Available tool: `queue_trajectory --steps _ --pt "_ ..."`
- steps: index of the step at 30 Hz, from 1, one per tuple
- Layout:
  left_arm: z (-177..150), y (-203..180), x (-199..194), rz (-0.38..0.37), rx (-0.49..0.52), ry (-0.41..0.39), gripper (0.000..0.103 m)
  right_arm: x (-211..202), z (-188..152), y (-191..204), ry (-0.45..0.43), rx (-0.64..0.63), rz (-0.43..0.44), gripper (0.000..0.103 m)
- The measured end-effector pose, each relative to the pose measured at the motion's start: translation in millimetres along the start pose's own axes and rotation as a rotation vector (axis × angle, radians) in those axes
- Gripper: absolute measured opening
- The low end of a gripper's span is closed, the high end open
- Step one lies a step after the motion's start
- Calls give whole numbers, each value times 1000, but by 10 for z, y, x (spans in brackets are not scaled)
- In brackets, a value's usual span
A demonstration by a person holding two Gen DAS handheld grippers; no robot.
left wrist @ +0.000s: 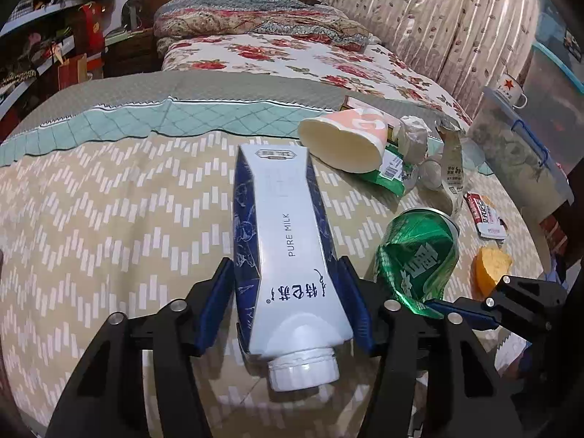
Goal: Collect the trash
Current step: 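Carry the can and carton to the beige bin and release both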
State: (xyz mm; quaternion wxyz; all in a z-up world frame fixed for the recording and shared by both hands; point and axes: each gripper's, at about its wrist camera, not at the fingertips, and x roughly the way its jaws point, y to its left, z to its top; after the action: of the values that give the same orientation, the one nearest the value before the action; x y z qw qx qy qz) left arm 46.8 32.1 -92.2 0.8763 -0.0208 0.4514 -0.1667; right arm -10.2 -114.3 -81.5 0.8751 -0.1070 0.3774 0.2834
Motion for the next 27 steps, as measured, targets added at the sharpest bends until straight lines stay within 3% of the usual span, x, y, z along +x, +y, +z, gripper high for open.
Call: queue_trajectory --steps 3,8,16,21,27 --pt "-17 38 -75 -21 -12 -11 52 -68 20 49 -45 -12 -30 26" --pt "70 58 -335 -72 -22 -72 52 -212 66 -45 -99 30 -59 26" --pt "231 -272 -573 -131 31 -126 52 -613 63 -305 -223 110 -147 26" --pt "380 -742 -531 -197 116 -122 52 -865 -92 -552 -256 145 -258 26" --pt "567 -1781 -289 -321 294 -79 51 -1369 -581 -1160 -293 301 -431 26"
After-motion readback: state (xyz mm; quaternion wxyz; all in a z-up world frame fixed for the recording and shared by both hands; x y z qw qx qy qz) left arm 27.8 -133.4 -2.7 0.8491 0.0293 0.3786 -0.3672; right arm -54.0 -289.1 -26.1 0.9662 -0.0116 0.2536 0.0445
